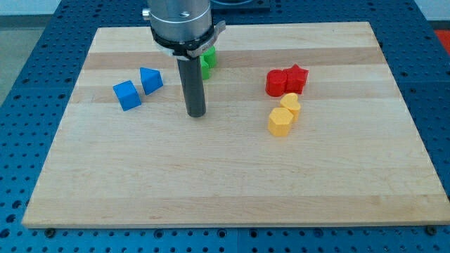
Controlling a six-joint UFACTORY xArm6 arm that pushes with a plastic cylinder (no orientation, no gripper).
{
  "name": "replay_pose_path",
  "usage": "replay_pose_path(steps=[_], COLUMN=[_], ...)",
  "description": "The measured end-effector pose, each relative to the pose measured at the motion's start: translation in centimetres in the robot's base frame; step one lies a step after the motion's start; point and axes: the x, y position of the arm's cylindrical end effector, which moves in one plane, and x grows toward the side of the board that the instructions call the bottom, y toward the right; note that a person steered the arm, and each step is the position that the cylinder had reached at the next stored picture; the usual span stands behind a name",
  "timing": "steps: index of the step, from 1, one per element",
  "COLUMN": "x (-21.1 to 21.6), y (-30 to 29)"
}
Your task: Move the red circle along with red star slightly right
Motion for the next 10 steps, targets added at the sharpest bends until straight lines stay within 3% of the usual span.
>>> replay_pose_path(steps=[2,3,10], x=[-1.8,-4.5,-6.3], y=[1.3,5.2,13.4])
